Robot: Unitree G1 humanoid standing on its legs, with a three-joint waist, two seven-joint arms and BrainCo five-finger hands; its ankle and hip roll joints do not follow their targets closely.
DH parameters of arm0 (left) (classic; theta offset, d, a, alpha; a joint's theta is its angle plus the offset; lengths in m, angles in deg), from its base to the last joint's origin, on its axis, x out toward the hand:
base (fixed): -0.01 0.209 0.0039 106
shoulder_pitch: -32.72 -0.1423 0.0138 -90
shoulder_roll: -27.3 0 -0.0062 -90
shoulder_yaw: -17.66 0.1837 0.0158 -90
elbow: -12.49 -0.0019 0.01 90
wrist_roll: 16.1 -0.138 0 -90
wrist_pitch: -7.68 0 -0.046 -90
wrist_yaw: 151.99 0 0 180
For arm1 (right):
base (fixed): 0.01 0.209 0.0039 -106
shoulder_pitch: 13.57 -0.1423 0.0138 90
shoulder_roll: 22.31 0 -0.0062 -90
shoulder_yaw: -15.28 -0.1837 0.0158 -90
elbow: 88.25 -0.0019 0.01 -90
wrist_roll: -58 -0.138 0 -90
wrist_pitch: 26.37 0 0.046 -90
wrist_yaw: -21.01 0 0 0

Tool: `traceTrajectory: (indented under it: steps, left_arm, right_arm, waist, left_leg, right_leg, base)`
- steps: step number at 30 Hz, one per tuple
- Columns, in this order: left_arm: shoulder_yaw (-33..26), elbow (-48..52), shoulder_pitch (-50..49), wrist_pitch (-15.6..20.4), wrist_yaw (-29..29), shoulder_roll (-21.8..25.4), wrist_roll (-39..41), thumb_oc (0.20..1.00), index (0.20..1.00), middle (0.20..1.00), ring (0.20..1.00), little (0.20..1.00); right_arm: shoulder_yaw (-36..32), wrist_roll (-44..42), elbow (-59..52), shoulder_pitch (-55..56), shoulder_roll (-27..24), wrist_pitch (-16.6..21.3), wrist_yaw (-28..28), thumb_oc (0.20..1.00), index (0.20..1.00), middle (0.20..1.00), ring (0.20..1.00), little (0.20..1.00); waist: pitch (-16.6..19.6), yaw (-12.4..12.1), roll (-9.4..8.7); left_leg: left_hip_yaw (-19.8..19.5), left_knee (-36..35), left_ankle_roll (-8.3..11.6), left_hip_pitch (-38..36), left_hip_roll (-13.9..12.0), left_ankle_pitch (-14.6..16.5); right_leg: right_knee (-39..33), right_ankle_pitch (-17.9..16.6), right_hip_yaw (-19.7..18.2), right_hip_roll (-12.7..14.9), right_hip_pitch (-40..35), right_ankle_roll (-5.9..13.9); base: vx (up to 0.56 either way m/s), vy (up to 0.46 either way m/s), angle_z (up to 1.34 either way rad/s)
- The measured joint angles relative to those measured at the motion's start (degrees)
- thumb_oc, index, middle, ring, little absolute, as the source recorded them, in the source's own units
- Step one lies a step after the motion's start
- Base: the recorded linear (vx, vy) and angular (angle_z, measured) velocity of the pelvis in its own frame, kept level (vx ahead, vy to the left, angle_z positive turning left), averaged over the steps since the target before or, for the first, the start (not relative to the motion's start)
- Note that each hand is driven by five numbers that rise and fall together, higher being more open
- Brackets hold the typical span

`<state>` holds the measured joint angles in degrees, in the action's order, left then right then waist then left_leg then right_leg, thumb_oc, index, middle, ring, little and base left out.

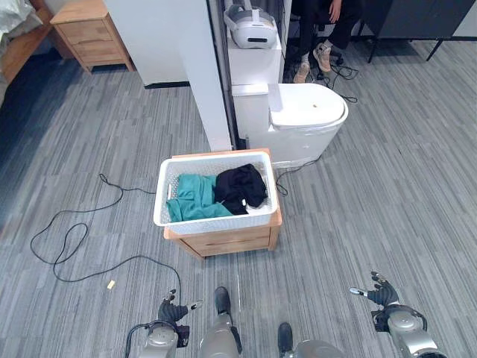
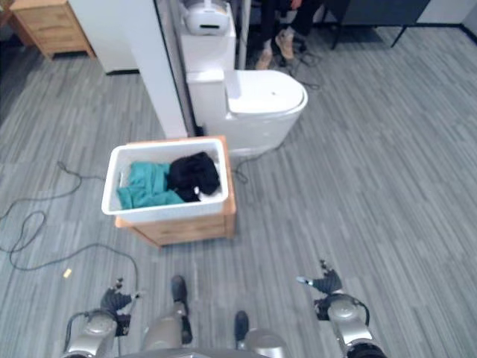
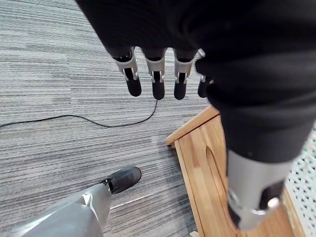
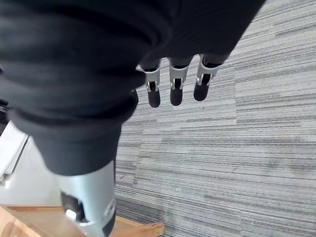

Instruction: Grab the laundry basket,head to the washer,open it,put in the laundry and shut it.

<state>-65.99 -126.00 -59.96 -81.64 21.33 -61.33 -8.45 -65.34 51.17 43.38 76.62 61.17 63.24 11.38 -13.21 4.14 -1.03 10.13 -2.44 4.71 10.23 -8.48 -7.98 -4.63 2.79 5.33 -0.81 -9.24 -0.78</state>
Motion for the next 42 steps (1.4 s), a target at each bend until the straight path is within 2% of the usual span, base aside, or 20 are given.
traceTrajectory:
  steps: [2, 3, 4, 5, 6, 7, 8, 13, 15, 16, 17, 19, 23, 30, 31, 36, 37, 38, 39, 42]
  left_arm:
    - [0.0, -1.92, 0.25, -0.18, -0.09, 0.25, 0.0, 1.0, 1.0, 1.0, 1.0, 1.0]
    - [0.03, -1.7, 0.19, -0.21, -0.15, 0.61, -0.01, 1.0, 1.0, 1.0, 1.0, 1.0]
    - [-0.03, -0.84, 0.81, -0.14, -0.28, 1.82, -0.01, 1.0, 1.0, 1.0, 1.0, 1.0]
    - [-0.04, -0.94, 1.37, -0.22, -0.29, 2.41, -0.01, 1.0, 1.0, 1.0, 1.0, 1.0]
    - [0.09, -0.86, 2.98, -0.17, -0.5, 3.21, 0.04, 1.0, 1.0, 1.0, 1.0, 1.0]
    - [-0.18, -0.99, 3.56, -0.13, -0.84, 3.74, 0.07, 1.0, 1.0, 1.0, 1.0, 1.0]
    - [-0.27, -1.47, 3.64, -0.14, -0.92, 4.08, 0.07, 1.0, 1.0, 1.0, 1.0, 1.0]
    - [-1.51, 2.55, 2.89, 0.61, -2.06, 5.44, 0.21, 1.0, 1.0, 1.0, 1.0, 1.0]
    - [-1.9, 2.68, 2.45, 0.51, -2.15, 5.27, 0.21, 1.0, 1.0, 1.0, 1.0, 1.0]
    - [-2.1, 6.94, 0.64, 0.31, -2.47, 5.25, 0.15, 1.0, 1.0, 1.0, 1.0, 1.0]
    - [-2.03, 7.47, 0.59, 0.64, -2.56, 5.17, 0.11, 1.0, 1.0, 1.0, 1.0, 1.0]
    - [-2.09, 7.35, 0.92, 0.5, -3.1, 5.17, 0.09, 1.0, 1.0, 1.0, 1.0, 1.0]
    - [-1.07, 6.86, 4.39, 0.45, -4.96, 5.18, 0.04, 1.0, 1.0, 1.0, 1.0, 1.0]
    - [4.43, 2.71, 14.53, 0.11, -7.96, 5.34, 0.01, 1.0, 1.0, 1.0, 1.0, 1.0]
    - [6.85, -0.2, 19.38, 0.08, -9.0, 5.32, 0.02, 1.0, 1.0, 1.0, 1.0, 1.0]
    - [9.79, -10.65, 29.91, -0.02, -11.12, 5.52, 0.09, 1.0, 1.0, 1.0, 1.0, 1.0]
    - [10.23, -12.36, 31.03, -0.06, -11.52, 5.58, 0.09, 0.912, 0.912, 0.912, 0.912, 0.912]
    - [10.2, -13.69, 31.8, -0.09, -11.66, 5.68, 0.09, 0.338, 0.338, 0.338, 0.338, 0.338]
    - [10.19, -13.69, 31.86, -0.07, -11.8, 5.71, 0.1, 0.2, 0.2, 0.2, 0.2, 0.2]
    - [10.09, -12.12, 31.46, 0.05, -12.0, 5.62, 0.13, 0.2, 0.2, 0.2, 0.2, 0.2]
  right_arm:
    - [0.02, 0.05, -0.03, 0.35, 0.46, 0.02, 0.1, 1.0, 1.0, 1.0, 1.0, 1.0]
    - [0.06, 0.06, -0.32, 0.36, 0.93, 0.16, 0.19, 1.0, 1.0, 1.0, 1.0, 1.0]
    - [0.19, 0.09, -0.92, 0.51, 2.13, 0.42, 0.43, 1.0, 1.0, 1.0, 1.0, 1.0]
    - [0.14, 0.09, -0.98, 0.38, 2.86, 0.42, 0.43, 1.0, 1.0, 1.0, 1.0, 1.0]
    - [0.38, 0.11, -1.04, -0.85, 3.46, 0.12, 0.72, 1.0, 1.0, 1.0, 1.0, 1.0]
    - [1.08, 0.12, -1.78, -2.08, 3.66, 0.12, 0.79, 1.0, 1.0, 1.0, 1.0, 1.0]
    - [1.53, 0.14, -3.0, -2.5, 3.67, 0.28, 0.88, 1.0, 1.0, 1.0, 1.0, 1.0]
    - [2.78, 0.17, -6.33, -2.91, 2.8, 0.38, 0.8, 1.0, 1.0, 1.0, 1.0, 1.0]
    - [2.64, 0.18, -7.13, -3.02, 2.71, 0.51, 0.8, 1.0, 1.0, 1.0, 1.0, 1.0]
    - [4.11, 0.19, -10.99, -2.96, 1.25, 0.0, 0.76, 1.0, 1.0, 1.0, 1.0, 1.0]
    - [4.22, 0.25, -11.82, -3.73, 0.61, 0.81, 0.82, 1.0, 1.0, 1.0, 1.0, 1.0]
    - [4.73, 0.25, -11.78, -7.18, 0.49, 0.74, 0.45, 1.0, 1.0, 1.0, 1.0, 1.0]
    - [6.89, 0.12, -11.24, -12.27, 0.37, 0.6, -0.12, 1.0, 1.0, 1.0, 1.0, 1.0]
    - [12.51, -1.04, -3.89, -20.32, 1.83, 0.66, -1.49, 1.0, 1.0, 1.0, 1.0, 1.0]
    - [13.19, -1.28, 1.69, -25.06, 2.79, 0.52, -2.68, 1.0, 1.0, 1.0, 1.0, 1.0]
    - [16.31, -5.16, 8.12, -32.3, 5.46, 1.17, -2.91, 1.0, 1.0, 1.0, 1.0, 1.0]
    - [16.38, -5.69, 8.91, -33.15, 5.8, 1.74, -2.92, 0.853, 0.853, 0.853, 0.853, 0.853]
    - [16.4, -6.72, 8.67, -33.87, 5.77, 2.49, -2.92, 0.2, 0.2, 0.2, 0.2, 0.2]
    - [16.4, -7.21, 8.38, -34.13, 5.77, 2.72, -2.92, 0.2, 0.2, 0.2, 0.2, 0.2]
    - [16.47, -7.93, 7.58, -34.01, 5.88, 2.86, -3.14, 0.2, 0.2, 0.2, 0.2, 0.2]
  waist:
    - [0.9, -0.12, -0.13]
    - [1.33, -0.35, -0.44]
    - [2.25, -0.34, -1.68]
    - [2.36, 0.17, -2.03]
    - [2.12, -0.43, -1.79]
    - [1.72, -1.06, -1.59]
    - [1.19, -1.2, -1.24]
    - [0.97, -1.38, -2.25]
    - [1.12, -1.1, -2.62]
    - [0.94, -1.2, -1.91]
    - [0.86, -1.52, -1.75]
    - [0.64, -2.61, -0.64]
    - [0.48, -2.81, 0.58]
    - [-0.1, -2.87, 2.02]
    - [-1.16, -2.8, 2.53]
    - [-5.08, -2.63, 2.8]
    - [-5.54, -2.59, 2.73]
    - [-5.65, -2.51, 2.75]
    - [-5.88, -2.52, 2.73]
    - [-6.19, -2.63, 2.68]
  left_leg:
    - [0.36, -0.67, -2.52, -2.75, 1.75, -2.23]
    - [1.08, -0.42, -3.46, -2.96, 2.46, -2.16]
    - [2.17, -0.29, -5.26, -3.34, 4.99, -0.75]
    - [2.21, -0.05, -6.19, -3.46, 6.32, -0.06]
    - [3.98, -0.47, -7.88, -4.18, 7.02, 1.23]
    - [5.2, -0.99, -8.9, -4.85, 7.2, 1.99]
    - [5.57, -0.97, -8.3, -5.54, 7.3, 1.57]
    - [6.16, -2.01, -6.71, -9.26, 9.14, 4.77]
    - [4.67, -1.73, -6.73, -9.27, 9.48, 4.74]
    - [3.02, -1.5, -6.05, -9.41, 8.97, 5.22]
    - [2.97, -1.55, -6.01, -9.36, 8.58, 5.02]
    - [2.92, -1.57, -5.91, -9.37, 7.52, 5.07]
    - [0.48, -1.53, -5.9, -8.96, 6.58, 5.03]
    - [0.0, -0.47, -5.71, -5.37, 6.59, 4.88]
    - [0.03, -0.1, -5.67, -2.65, 6.52, 4.85]
    - [0.23, -0.13, -5.2, -0.28, 6.33, 4.51]
    - [0.26, -0.11, -5.2, -0.13, 6.32, 4.51]
    - [0.34, -0.1, -5.2, 0.75, 6.33, 4.51]
    - [0.4, -0.11, -5.2, 0.84, 6.32, 4.51]
    - [0.38, -0.13, -5.19, 0.67, 6.34, 4.51]
  right_leg:
    - [3.22, 3.14, -1.19, 2.24, 0.13, 1.96]
    - [5.36, 4.16, -1.28, 3.31, 1.23, 2.52]
    - [9.77, 5.21, -1.11, 6.19, 3.99, 3.23]
    - [12.54, 6.09, -1.02, 7.61, 4.93, 4.14]
    - [23.11, 7.43, -2.24, 8.85, 11.19, 5.48]
    - [30.54, 8.07, -2.83, 9.03, 15.9, 5.54]
    - [33.67, 8.74, -3.0, 9.46, 17.94, 5.68]
    - [24.93, 8.56, -2.66, 6.45, 23.48, 5.74]
    - [20.85, 5.47, -2.35, 5.88, 22.49, 4.95]
    - [16.65, 1.72, -3.27, 4.35, 20.12, 4.51]
    - [15.06, 0.01, -2.82, 4.08, 19.61, 3.69]
    - [11.65, -1.2, -2.41, 2.78, 17.81, 2.81]
    - [5.25, -4.2, -0.63, 1.62, 14.26, 0.65]
    - [1.31, -5.8, 0.12, 1.59, 15.01, 0.11]
    - [1.03, -6.41, 0.01, 1.47, 17.59, 0.32]
    - [1.35, -7.07, -0.66, 1.26, 20.45, -0.27]
    - [1.54, -7.07, -0.88, 1.25, 20.79, -0.27]
    - [1.81, -7.07, -1.26, 1.25, 21.93, -0.27]
    - [1.99, -7.07, -1.38, 1.24, 22.19, -0.27]
    - [2.11, -7.07, -1.47, 1.25, 22.06, -0.27]
  base:
    - [0.13, 0.159, -0.29]
    - [0.11, 0.181, -0.34]
    - [0.11, 0.222, -0.14]
    - [0.16, 0.237, -0.31]
    - [0.15, 0.177, -0.56]
    - [0.21, 0.153, -0.72]
    - [0.16, 0.062, -0.54]
    - [0.15, -0.038, 0.01]
    - [0.14, -0.106, 0.38]
    - [0.08, -0.082, 0.44]
    - [0.09, -0.08, 0.24]
    - [0.07, -0.071, 0.0]
    - [0.02, -0.037, 0.18]
    - [-0.11, -0.013, 0.05]
    - [-0.1, 0.001, -0.01]
    - [-0.07, 0.024, -0.08]
    - [-0.04, 0.029, -0.13]
    - [-0.03, 0.019, -0.14]
    - [-0.02, 0.011, -0.11]
    - [0.0, 0.002, -0.01]
